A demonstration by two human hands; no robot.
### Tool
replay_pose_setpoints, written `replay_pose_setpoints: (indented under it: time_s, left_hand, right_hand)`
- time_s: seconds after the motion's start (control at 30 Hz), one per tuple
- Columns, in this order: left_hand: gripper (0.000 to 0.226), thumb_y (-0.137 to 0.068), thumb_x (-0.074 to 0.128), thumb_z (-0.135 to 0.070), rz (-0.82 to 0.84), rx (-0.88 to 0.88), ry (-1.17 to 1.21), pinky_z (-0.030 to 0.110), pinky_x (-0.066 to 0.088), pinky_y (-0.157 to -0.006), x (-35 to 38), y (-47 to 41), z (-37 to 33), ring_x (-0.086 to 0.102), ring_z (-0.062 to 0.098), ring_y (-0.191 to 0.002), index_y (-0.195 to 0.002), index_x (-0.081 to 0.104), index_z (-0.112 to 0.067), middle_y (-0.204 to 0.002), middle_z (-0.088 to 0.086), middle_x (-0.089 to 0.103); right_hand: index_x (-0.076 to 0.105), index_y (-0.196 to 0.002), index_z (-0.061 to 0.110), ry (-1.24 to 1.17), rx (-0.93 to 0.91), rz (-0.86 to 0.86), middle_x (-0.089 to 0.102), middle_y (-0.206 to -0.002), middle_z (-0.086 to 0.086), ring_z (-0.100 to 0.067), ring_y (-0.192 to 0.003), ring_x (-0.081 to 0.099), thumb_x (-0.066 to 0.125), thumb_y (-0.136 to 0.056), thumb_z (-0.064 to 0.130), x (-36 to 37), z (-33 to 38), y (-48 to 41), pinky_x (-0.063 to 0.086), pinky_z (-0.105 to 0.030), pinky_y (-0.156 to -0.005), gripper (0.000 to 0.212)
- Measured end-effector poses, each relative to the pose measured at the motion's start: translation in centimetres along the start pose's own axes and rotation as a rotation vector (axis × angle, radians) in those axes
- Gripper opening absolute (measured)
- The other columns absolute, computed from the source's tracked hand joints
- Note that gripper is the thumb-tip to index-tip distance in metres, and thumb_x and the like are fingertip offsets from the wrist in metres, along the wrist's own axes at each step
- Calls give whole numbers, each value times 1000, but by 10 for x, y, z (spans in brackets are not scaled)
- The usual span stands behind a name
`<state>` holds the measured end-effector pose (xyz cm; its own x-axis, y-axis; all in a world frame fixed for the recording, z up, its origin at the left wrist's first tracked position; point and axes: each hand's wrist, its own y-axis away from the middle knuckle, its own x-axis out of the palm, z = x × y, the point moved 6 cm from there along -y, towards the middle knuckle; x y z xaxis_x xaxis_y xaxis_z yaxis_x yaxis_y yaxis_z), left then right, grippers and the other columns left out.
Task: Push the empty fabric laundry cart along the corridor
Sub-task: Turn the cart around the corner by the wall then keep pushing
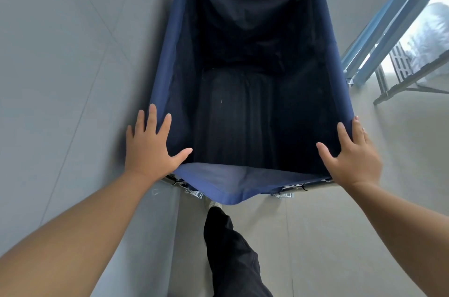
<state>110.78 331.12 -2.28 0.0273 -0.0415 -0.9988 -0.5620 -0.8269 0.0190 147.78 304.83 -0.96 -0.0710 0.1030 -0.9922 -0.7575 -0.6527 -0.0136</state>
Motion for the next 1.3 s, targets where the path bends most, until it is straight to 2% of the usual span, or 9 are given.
replay_pose_setpoints:
  time_s: [0.43,0.5,0.63,0.73,1.3]
  left_hand:
    - [99,-73,40,-81,21,2,-14,67,35,-106,-1,1,-2,27,49,-145,-149,40,-17,-165,18,18]
    - [99,-73,40,-81,19,4,-17,67,36,-105,-1,1,-2,28,49,-145,-148,40,-17,-164,19,19]
    - [98,-73,40,-80,14,10,-21,67,37,-103,-1,0,-2,29,50,-144,-147,42,-16,-163,19,21]
    - [98,-73,41,-79,5,15,-25,67,39,-102,0,0,-2,30,51,-142,-146,43,-15,-163,21,23]
    - [101,-72,41,-79,-31,36,-5,67,40,-102,3,-1,0,29,53,-142,-147,42,-12,-161,25,24]
  right_hand:
    - [47,-147,10,9,-29,-11,31,-164,-16,-42,-145,36,63,-90,50,-5,3,2,35,-58,-112,71]
    - [49,-146,10,-1,-33,-29,32,-163,-17,-42,-144,38,58,-92,54,-5,4,2,36,-58,-111,70]
    - [51,-144,9,-9,-34,-39,36,-161,-18,-43,-142,42,41,-84,63,-5,4,2,38,-57,-108,81]
    - [51,-144,10,5,-48,-44,36,-160,-18,-43,-141,43,36,-84,66,-3,2,2,39,-57,-108,83]
    - [47,-148,17,58,-23,-12,35,-162,-12,-38,-142,43,40,-85,69,0,-4,0,33,-60,-112,82]
